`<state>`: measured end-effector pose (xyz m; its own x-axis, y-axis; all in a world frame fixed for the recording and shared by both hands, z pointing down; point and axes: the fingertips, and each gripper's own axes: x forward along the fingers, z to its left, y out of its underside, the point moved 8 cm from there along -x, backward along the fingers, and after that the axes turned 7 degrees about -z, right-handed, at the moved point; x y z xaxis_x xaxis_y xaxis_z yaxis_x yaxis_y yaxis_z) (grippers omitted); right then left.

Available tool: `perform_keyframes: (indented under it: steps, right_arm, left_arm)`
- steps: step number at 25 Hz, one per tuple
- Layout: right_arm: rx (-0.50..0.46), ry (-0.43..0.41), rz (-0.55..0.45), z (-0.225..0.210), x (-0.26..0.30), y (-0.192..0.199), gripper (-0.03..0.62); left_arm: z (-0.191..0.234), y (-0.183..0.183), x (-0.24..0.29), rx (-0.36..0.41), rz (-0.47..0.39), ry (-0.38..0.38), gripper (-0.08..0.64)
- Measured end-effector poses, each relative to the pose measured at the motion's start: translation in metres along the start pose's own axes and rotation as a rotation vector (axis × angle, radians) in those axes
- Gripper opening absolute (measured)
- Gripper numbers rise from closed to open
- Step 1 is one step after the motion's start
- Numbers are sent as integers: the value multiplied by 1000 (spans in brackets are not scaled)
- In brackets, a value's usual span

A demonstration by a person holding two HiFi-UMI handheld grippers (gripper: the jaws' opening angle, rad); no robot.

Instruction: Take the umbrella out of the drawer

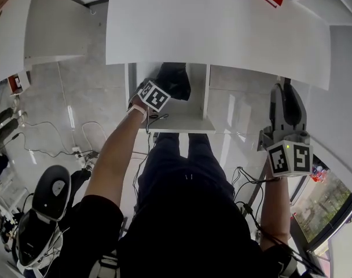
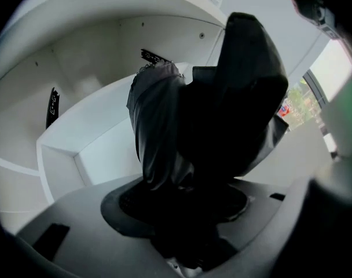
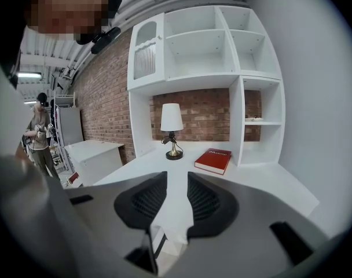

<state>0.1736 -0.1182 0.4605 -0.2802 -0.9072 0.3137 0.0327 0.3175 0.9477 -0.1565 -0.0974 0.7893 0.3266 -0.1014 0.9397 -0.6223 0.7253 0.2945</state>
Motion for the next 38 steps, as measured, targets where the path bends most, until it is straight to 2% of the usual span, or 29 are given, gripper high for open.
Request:
perform_keyframes:
  steps: [5,10,16,18,23,27,30,38]
  right_arm:
    - [9,-11,-41,5,-4,-10,103]
    - [12,-19,-81,2,-18,-22,100]
    - [4,-32,-116,5,-26,-34,94]
    - [0,-40,-127,6,-30,-37,91]
    - [-3,-40,-156,9,-41,-49,87]
    - [22,-30,-199,5,-50,-63,84]
    - [35,-27,-247,6,-53,-78,80]
    - [3,-12,-326,21,-66,-110,75]
  left_arm:
    - [-13,-6,-19,137,5,3,247]
    - [-35,-19,-45,232,-33,-20,247]
    - [-52,-28,-76,400,-54,-35,247]
    - [-57,-29,-85,407,-66,-33,247]
    - [-64,-28,-107,352,-96,-26,247]
    - [-70,-40,-137,333,-139,12,247]
    - [-69,-55,-163,364,-174,14,247]
    - [-42,-116,-220,457,-284,-86,247]
